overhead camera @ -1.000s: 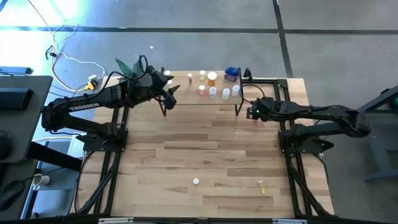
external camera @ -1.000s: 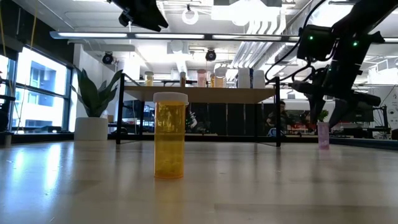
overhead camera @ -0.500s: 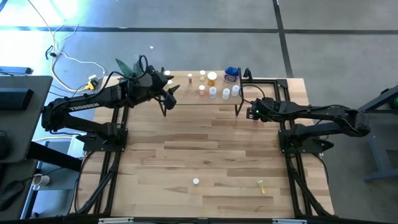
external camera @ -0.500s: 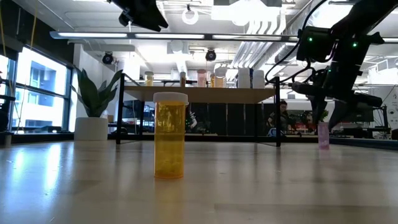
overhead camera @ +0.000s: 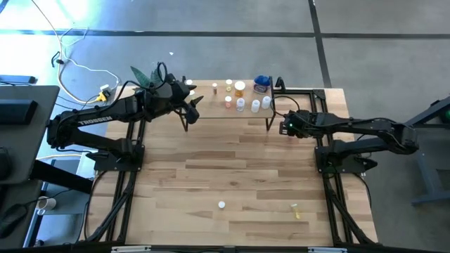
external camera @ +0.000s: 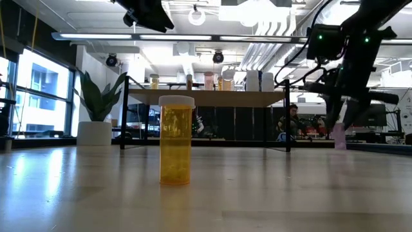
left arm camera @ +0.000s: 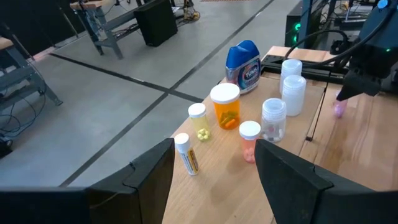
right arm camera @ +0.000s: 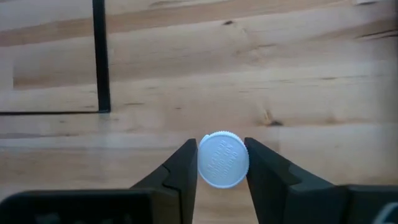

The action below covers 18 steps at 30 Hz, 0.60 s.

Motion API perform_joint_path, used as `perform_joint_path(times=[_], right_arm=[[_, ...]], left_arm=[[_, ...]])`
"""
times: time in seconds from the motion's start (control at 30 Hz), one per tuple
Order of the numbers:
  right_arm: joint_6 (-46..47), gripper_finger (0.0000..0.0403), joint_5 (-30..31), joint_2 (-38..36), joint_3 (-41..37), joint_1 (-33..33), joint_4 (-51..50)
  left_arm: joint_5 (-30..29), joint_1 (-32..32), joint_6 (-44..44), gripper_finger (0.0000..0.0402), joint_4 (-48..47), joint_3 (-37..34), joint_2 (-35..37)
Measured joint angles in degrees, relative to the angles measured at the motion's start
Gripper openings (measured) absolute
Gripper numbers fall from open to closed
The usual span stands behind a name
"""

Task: Pick and place medicine bottles onto shelf by color
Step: Put the purple pill bottle on the shelf

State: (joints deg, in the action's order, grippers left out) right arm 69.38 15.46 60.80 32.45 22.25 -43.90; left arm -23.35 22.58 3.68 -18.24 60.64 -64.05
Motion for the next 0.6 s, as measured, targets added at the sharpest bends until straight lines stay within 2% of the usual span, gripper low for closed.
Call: perform_joint_path(times=[0.3,0.43,0.6], right_arm=[[2.8,0.01,0.84,0.0,10.66,-5.33,-12.85],[5.32,0.0099,4.71,0.0,16.38,-6.86,-19.54],[4.21,0.0099,7.37,0.01,23.59,-7.05,-24.35]], left_arm=[[0.02,0.0,0.0,0.0211,0.0,0.0,0.0],[0.03,0.0,0.0,0.0211,0.0,0.0,0.0],[0.24,0.0,0.0,0.0211,0.0,0.0,0.0]])
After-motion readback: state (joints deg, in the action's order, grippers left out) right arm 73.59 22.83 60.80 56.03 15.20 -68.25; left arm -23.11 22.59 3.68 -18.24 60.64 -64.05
